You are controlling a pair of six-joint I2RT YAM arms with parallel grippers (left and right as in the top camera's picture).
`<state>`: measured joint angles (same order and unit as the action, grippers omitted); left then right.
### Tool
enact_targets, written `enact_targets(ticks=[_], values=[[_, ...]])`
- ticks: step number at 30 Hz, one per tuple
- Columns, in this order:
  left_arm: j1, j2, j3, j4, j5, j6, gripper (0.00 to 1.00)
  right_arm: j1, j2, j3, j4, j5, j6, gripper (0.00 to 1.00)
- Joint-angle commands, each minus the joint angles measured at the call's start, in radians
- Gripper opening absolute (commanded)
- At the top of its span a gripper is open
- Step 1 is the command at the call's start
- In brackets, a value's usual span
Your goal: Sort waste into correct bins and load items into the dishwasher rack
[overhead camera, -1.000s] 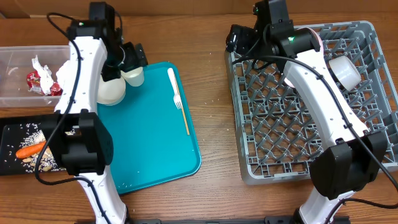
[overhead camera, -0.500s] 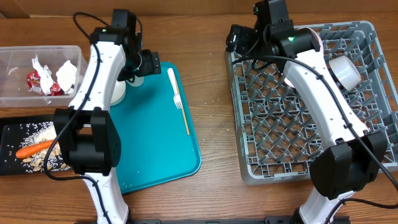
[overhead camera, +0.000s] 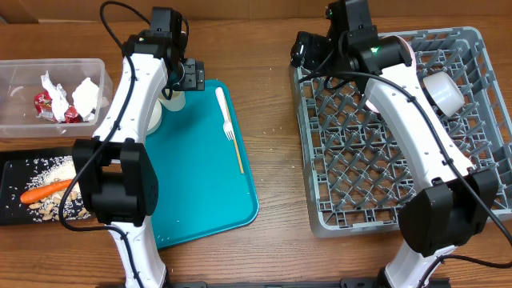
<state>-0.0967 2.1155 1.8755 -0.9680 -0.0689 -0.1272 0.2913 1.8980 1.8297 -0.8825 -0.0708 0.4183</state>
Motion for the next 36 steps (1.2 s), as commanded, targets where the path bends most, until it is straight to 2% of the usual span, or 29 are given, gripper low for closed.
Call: enact_targets(ticks=[1, 12, 21, 27, 36], values=[[-0.003, 0.019, -0.014, 0.000, 0.005, 0.039, 0.90, 0.000, -0.018, 0.016, 0.005, 0.010, 0.001, 1.00], [-0.004, 0.078, -0.028, 0.014, 0.015, 0.054, 0.89, 0.000, -0.018, 0.016, 0.005, 0.010, 0.002, 1.00], [-0.004, 0.085, -0.028, 0.043, 0.014, 0.065, 0.68, 0.000, -0.019, 0.016, 0.005, 0.010, 0.001, 1.00], [-0.004, 0.088, -0.028, 0.042, 0.014, 0.064, 0.44, 0.000, -0.019, 0.016, 0.005, 0.010, 0.001, 1.00], [-0.003, 0.088, -0.028, 0.034, 0.005, 0.064, 0.31, 0.000, -0.018, 0.016, 0.005, 0.010, 0.001, 1.00]])
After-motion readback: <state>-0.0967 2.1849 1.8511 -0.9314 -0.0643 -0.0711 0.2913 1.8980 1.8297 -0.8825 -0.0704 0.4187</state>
